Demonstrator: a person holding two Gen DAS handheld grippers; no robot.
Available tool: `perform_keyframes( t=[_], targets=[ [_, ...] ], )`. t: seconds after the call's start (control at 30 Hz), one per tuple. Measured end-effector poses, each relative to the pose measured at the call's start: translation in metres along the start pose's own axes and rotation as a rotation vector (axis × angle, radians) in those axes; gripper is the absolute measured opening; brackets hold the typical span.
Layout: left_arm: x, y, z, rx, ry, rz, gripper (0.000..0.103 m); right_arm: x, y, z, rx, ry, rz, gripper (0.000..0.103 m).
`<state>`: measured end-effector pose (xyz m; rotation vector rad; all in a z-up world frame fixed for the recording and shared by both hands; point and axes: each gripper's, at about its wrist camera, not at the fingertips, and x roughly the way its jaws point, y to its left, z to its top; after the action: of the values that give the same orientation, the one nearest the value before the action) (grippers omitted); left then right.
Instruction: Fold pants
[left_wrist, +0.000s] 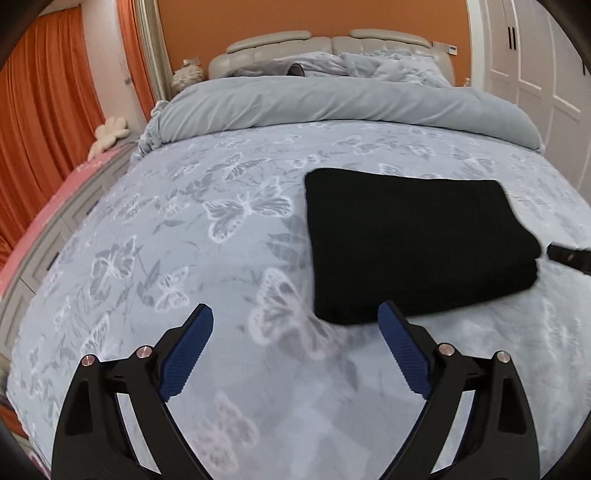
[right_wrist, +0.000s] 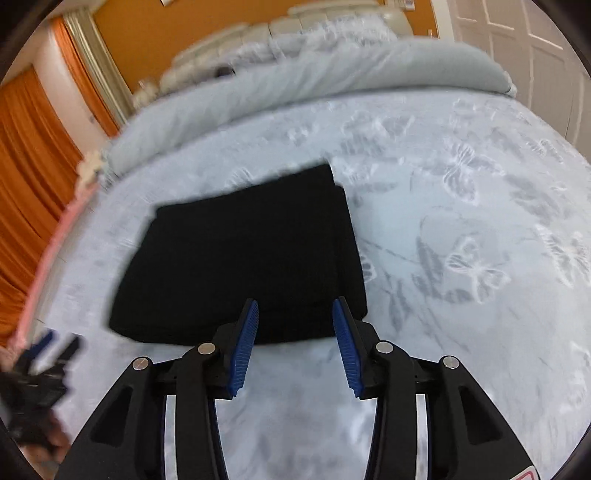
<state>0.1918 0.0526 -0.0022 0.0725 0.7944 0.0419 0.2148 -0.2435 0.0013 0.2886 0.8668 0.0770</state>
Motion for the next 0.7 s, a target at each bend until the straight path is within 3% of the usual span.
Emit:
perform_keyframes(
  t=[0.07,0.17,0.3,0.43,0.5,0.7],
  targets=[
    [-0.01,0.001,-0.006,-0.016,0.01,-0.025,0.089,-0.029,0.003,-0.005,-0.015,-0.036,-0.006,0.046],
    [-0.032,0.002,-0.02,-0.039,0.012,-0.05,0.089,-0.072,0.007,-0.032,-0.035,-0.093,-0.029,0.064],
    [-0.057,0.003,-0.046,-0.042,0.02,-0.043,0.09,-0.105,0.011,-0.073,-0.075,-0.117,-0.059,0.066],
    [-0.077,0.001,-0.076,-0.025,0.029,-0.022,0.09,-0.119,0.014,-0.112,-0.128,-0.115,-0.104,0.069],
    [-0.085,0.001,-0.088,-0.022,0.029,-0.024,0.093,-0.123,0.015,-0.13,-0.15,-0.114,-0.121,0.078],
    [-0.101,0.0,-0.111,0.016,-0.004,-0.005,0.096,-0.118,0.016,-0.154,-0.179,-0.084,-0.133,0.079]
  ],
)
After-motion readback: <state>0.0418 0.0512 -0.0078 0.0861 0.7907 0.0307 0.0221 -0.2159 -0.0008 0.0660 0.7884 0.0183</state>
